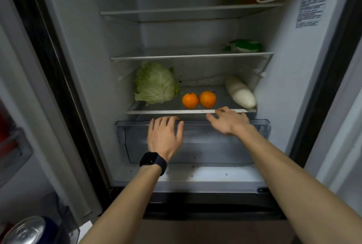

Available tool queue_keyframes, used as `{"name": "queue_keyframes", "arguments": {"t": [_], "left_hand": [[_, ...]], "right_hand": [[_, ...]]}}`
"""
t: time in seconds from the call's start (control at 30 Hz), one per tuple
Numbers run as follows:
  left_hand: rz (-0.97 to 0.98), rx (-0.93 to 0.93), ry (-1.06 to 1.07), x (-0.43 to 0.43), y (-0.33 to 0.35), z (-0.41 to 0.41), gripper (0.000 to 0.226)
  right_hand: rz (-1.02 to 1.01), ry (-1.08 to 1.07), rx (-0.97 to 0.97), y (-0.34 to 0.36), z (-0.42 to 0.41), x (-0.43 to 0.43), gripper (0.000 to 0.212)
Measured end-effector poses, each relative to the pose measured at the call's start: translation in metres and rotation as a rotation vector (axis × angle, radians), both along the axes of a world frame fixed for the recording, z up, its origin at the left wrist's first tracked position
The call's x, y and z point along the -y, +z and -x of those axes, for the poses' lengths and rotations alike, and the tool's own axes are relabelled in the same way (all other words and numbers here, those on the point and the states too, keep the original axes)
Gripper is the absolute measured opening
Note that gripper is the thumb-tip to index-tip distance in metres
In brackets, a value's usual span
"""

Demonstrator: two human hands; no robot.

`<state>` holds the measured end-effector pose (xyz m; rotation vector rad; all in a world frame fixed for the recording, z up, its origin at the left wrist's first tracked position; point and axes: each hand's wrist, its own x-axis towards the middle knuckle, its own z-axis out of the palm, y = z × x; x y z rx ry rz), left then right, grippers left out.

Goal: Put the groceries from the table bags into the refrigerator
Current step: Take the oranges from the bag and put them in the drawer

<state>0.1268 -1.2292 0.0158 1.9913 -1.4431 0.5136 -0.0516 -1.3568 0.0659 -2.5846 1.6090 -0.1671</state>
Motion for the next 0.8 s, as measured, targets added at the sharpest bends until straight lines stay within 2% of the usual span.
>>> {"name": "queue_keyframes", "arguments": {"t": [0.2, 0.33, 0.57, 0.8], "left_hand": [[-0.076, 0.065, -0.103, -0.016, 0.012, -0.014, 0.041], [-0.097, 0.051, -0.142, -0.035, 0.017, -0.014, 0.044], [-0.242, -0.019, -0.171, -0.062, 0.035, -0.009, 0.045], [-0.180, -0.091, -0.226, -0.082, 0.030, 0.003, 0.045]], "right_hand": [[-0.118, 0.003, -0.067, 0.013, 0.002, 0.002, 0.080], [-0.160, 0.010, -0.091, 0.017, 0.003, 0.003, 0.079], [-0.167, -0.005, -0.070, 0.016, -0.004, 0.018, 0.072], [-0.142, 0.029, -0.041, 0.003, 0.006, 0.016, 0.072]]}}
